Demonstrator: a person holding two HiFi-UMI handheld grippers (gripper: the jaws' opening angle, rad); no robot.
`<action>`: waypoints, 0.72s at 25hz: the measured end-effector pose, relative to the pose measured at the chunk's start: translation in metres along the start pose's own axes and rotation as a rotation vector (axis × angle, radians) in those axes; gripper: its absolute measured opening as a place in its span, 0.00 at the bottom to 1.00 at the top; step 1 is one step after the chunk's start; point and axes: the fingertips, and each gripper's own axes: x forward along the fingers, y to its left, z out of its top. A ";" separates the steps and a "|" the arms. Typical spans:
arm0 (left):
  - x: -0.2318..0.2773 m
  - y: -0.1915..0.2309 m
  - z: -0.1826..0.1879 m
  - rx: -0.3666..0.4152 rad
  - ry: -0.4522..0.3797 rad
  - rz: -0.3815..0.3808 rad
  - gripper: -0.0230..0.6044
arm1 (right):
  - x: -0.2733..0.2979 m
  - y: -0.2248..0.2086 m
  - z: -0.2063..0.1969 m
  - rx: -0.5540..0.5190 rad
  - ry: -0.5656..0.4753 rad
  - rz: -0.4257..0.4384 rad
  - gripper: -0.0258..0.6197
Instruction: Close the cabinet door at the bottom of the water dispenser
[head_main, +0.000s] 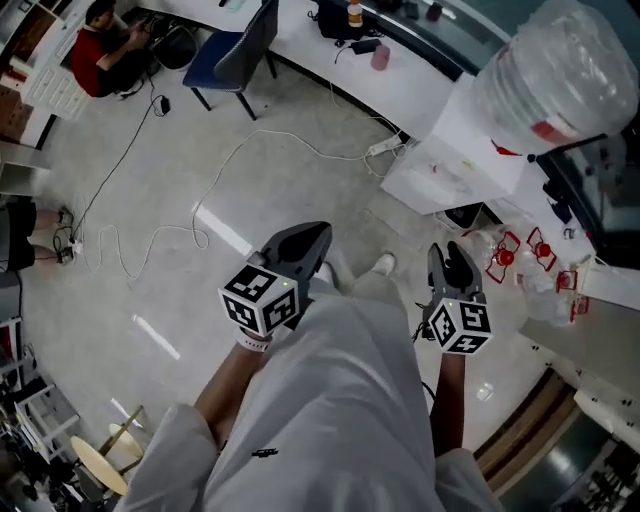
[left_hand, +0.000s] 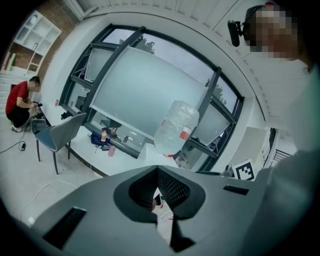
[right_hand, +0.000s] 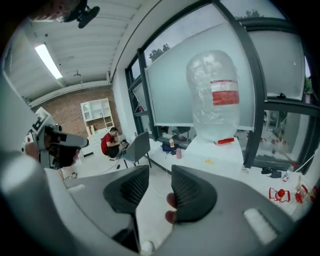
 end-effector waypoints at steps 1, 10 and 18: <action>-0.002 -0.003 -0.001 0.011 0.001 -0.008 0.04 | -0.007 0.003 0.006 0.001 -0.021 -0.005 0.27; -0.017 -0.037 0.021 0.083 -0.040 -0.083 0.04 | -0.052 0.024 0.047 -0.014 -0.158 -0.014 0.13; -0.022 -0.078 0.043 0.151 -0.071 -0.174 0.04 | -0.076 0.039 0.076 -0.035 -0.252 0.013 0.07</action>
